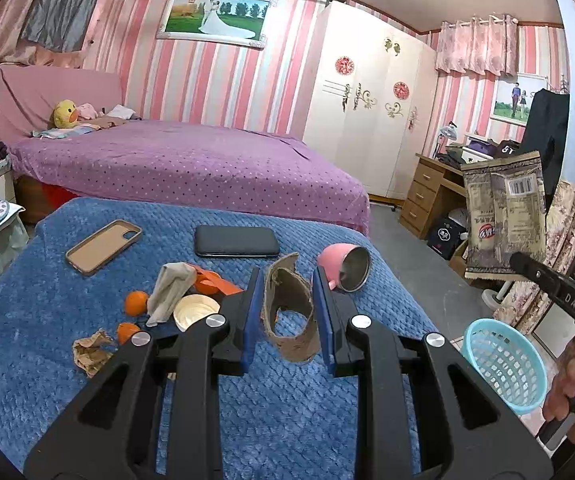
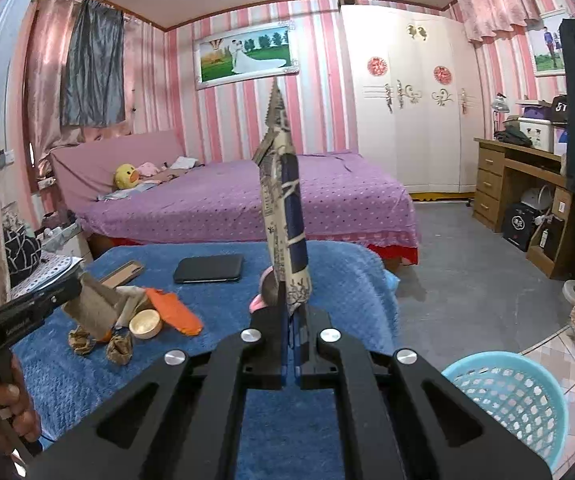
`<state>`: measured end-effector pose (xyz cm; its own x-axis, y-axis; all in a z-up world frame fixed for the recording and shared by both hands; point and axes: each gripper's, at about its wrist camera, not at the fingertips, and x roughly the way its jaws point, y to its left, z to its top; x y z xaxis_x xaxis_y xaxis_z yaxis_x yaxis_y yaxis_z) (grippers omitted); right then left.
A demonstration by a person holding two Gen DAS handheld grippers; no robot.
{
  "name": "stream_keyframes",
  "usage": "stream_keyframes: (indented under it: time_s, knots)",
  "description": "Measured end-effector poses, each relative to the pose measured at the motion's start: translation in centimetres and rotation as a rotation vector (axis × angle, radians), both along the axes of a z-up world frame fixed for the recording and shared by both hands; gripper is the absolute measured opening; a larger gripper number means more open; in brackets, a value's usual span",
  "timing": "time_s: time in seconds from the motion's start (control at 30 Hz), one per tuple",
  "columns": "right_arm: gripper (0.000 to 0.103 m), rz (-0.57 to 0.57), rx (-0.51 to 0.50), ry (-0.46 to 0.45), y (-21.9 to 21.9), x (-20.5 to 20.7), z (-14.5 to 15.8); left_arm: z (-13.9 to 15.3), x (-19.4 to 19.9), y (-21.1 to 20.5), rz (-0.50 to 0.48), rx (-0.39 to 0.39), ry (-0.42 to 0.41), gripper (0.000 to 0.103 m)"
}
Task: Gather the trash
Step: 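Carry the paper tube and snack packet with both tools over the wastebasket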
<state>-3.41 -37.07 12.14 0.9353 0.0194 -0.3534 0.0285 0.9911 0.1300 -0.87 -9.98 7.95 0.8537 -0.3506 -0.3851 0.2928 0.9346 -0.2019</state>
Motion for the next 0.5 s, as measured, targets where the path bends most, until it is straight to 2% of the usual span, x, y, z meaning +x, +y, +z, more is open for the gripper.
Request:
stream_keyframes:
  time_s: [0.17,0.5]
  knots:
    - [0.002,0.021,-0.012,-0.005,-0.3,0.1,0.0,0.0,-0.3,-1.1,-0.024,0.003,0.004,0.024]
    - [0.002,-0.071,0.016,-0.021,-4.1,-1.4,0.8,0.4,-1.2,-4.7,-0.110,-0.023,0.003,0.024]
